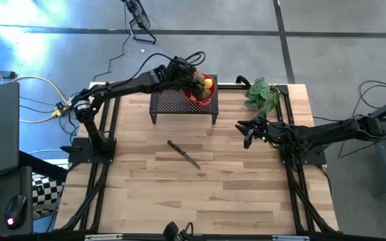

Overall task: Pick & Place Fruit
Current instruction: Put the kiwi into the colander on the shelf

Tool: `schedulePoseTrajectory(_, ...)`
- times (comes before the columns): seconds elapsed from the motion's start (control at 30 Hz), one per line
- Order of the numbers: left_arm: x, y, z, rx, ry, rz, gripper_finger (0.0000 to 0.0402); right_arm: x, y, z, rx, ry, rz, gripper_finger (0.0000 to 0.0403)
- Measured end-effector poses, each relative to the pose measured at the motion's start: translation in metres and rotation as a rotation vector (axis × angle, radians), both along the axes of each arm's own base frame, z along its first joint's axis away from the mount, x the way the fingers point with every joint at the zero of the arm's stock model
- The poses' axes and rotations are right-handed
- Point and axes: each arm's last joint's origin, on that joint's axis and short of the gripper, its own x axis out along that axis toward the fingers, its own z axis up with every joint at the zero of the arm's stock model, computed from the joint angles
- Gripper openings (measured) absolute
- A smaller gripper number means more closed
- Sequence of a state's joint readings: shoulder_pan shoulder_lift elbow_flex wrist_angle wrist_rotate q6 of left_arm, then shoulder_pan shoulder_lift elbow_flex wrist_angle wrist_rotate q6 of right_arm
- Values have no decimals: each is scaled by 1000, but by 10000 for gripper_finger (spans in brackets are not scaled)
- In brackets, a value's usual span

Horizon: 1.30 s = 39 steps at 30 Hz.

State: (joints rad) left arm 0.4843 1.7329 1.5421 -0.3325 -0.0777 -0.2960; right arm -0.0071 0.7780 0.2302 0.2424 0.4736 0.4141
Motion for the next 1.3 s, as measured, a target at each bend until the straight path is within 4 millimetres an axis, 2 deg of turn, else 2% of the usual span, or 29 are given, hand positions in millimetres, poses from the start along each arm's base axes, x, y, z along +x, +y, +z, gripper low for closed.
schedulePoseTrajectory(0.97,0,0,-1,-5,8,9,241,0,0,0,0,0,0,103)
schedulePoseTrajectory(1.1,3,2,-7,-11,20,9,265,0,0,0,0,0,0,103)
schedulePoseTrajectory(1.3,6,3,-11,-9,27,5,336,0,0,0,0,0,1,103)
